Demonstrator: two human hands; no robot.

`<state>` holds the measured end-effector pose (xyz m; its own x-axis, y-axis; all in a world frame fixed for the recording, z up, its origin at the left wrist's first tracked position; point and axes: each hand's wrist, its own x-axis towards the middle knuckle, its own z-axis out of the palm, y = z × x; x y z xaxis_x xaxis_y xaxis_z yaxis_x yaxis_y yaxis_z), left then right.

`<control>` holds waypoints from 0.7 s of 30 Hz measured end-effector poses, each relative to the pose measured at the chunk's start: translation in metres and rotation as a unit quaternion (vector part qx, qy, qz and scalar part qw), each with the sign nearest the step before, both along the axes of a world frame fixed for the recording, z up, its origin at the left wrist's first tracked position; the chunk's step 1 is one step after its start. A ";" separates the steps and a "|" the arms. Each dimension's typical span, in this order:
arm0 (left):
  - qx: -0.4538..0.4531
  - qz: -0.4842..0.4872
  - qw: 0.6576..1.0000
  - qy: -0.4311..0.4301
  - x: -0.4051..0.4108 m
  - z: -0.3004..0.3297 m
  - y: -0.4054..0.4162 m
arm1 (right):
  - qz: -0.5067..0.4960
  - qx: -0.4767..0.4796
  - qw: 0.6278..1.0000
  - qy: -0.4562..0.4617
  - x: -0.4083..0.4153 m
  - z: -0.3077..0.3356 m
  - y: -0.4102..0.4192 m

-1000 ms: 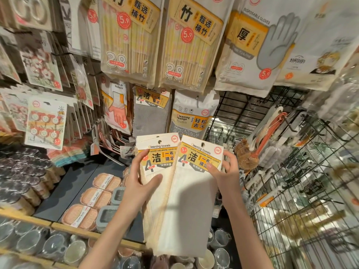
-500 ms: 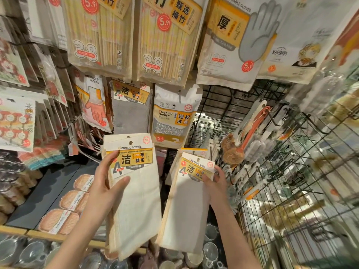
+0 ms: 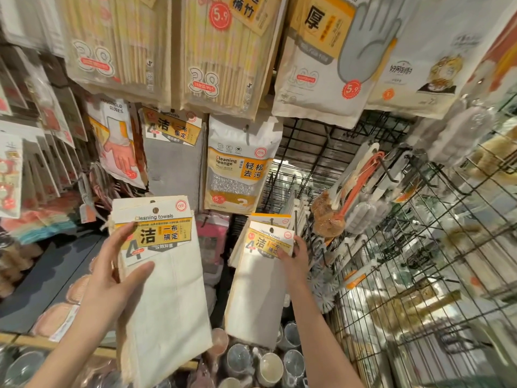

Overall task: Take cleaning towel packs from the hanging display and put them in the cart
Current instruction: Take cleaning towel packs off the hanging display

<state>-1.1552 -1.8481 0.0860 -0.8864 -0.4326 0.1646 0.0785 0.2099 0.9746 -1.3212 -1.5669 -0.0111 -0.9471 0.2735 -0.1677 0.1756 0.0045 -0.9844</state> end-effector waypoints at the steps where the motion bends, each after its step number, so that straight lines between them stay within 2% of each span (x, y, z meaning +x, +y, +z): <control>1: 0.002 0.001 1.000 -0.003 0.000 -0.001 -0.001 | 0.004 0.001 1.000 0.001 -0.002 0.000 -0.001; 6: -0.002 -0.001 1.000 -0.013 -0.003 -0.002 0.001 | -0.001 0.016 1.000 -0.005 -0.015 -0.003 -0.005; 21: 0.029 -0.013 0.999 -0.010 -0.011 -0.010 -0.001 | -0.031 0.162 0.986 -0.006 -0.059 -0.007 -0.016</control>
